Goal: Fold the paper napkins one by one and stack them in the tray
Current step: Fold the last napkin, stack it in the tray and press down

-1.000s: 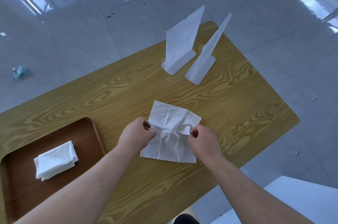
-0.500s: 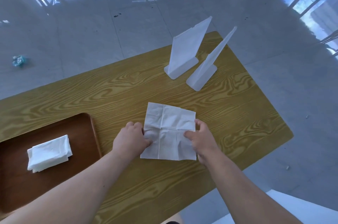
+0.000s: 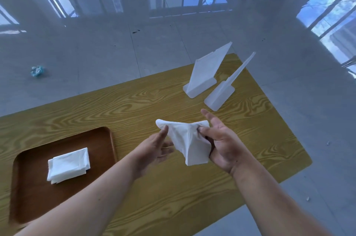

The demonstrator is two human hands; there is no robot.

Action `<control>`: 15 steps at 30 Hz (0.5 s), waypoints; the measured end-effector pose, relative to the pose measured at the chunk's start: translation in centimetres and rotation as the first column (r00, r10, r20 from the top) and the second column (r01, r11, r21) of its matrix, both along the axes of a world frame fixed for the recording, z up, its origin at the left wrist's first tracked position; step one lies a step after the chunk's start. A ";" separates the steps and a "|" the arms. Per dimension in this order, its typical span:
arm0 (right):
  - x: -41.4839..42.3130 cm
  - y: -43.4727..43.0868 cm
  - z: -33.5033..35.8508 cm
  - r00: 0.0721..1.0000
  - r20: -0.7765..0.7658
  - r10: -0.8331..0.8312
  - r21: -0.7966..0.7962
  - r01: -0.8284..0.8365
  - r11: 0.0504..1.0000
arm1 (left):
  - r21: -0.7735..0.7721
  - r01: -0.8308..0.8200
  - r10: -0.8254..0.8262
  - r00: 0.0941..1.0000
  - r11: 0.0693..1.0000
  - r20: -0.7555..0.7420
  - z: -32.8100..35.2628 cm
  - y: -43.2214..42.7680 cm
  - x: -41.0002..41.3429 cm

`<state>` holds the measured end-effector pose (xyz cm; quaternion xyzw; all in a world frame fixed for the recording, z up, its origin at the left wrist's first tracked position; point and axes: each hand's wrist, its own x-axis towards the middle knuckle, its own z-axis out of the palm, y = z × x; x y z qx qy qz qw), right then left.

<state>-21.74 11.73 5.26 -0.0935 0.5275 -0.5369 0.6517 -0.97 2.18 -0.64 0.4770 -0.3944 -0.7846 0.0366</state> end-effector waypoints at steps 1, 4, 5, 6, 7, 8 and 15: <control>0.0 -0.4 0.5 1.000 -0.008 0.011 -0.013 -0.011 1.000 | 0.024 -0.040 0.041 0.998 0.999 -0.048 0.7 -0.4 0.1; 0.0 -1.1 1.7 0.999 -0.034 0.026 -0.031 -0.027 0.999 | 0.033 -0.150 0.153 0.973 0.988 -0.173 2.7 -2.4 0.8; 0.2 -1.4 1.9 0.999 -0.040 0.026 -0.037 -0.027 0.999 | 0.013 -0.174 0.173 0.966 0.985 -0.194 3.4 -3.1 1.3; 0.4 -1.7 2.2 0.998 -0.049 0.024 -0.041 -0.026 0.999 | -0.015 -0.191 0.184 0.962 0.981 -0.200 4.2 -3.8 1.9; 0.6 -1.9 2.4 0.998 -0.063 0.022 -0.042 -0.024 0.999 | -0.041 -0.205 0.193 0.960 0.978 -0.203 4.8 -4.4 2.4; 1.0 -2.2 2.6 0.995 -0.092 0.023 -0.041 -0.027 0.999 | -0.066 -0.221 0.204 0.958 0.973 -0.201 5.5 -4.9 3.1; 4.4 -3.5 4.8 0.826 -0.551 0.118 0.029 -0.122 0.992 | -0.357 -0.208 0.170 0.976 0.911 -0.134 9.8 -6.0 8.5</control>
